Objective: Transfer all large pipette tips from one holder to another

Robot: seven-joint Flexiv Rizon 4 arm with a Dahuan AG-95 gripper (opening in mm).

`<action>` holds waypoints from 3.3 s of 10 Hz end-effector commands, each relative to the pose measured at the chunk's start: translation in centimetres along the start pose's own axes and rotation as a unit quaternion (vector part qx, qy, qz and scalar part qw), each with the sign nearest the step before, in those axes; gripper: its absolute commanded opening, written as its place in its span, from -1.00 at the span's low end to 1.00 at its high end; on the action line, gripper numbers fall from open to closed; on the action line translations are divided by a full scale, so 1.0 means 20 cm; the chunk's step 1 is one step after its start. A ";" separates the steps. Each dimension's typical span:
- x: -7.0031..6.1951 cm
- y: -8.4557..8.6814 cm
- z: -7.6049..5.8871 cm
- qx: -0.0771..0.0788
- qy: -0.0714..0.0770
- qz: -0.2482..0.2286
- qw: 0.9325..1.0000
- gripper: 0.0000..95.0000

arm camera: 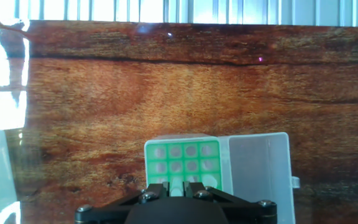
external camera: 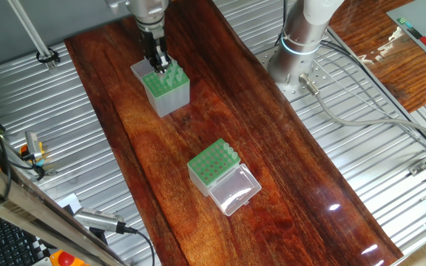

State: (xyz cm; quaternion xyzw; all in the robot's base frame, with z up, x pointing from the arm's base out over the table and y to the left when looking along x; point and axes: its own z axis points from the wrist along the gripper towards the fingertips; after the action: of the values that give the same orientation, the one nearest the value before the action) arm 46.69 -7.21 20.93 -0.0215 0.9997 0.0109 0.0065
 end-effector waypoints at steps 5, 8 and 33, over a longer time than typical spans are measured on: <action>0.01 0.02 -0.16 -0.002 -0.001 -0.001 1.000 -1.00; 0.01 0.03 -0.17 -0.003 -0.003 -0.003 1.000 -1.00; 0.06 0.09 -0.50 0.007 -0.012 0.001 1.000 -1.00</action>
State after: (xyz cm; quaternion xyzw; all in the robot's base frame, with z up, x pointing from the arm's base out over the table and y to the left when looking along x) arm 45.28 -5.56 31.07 -0.0208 0.9996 0.0056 0.0172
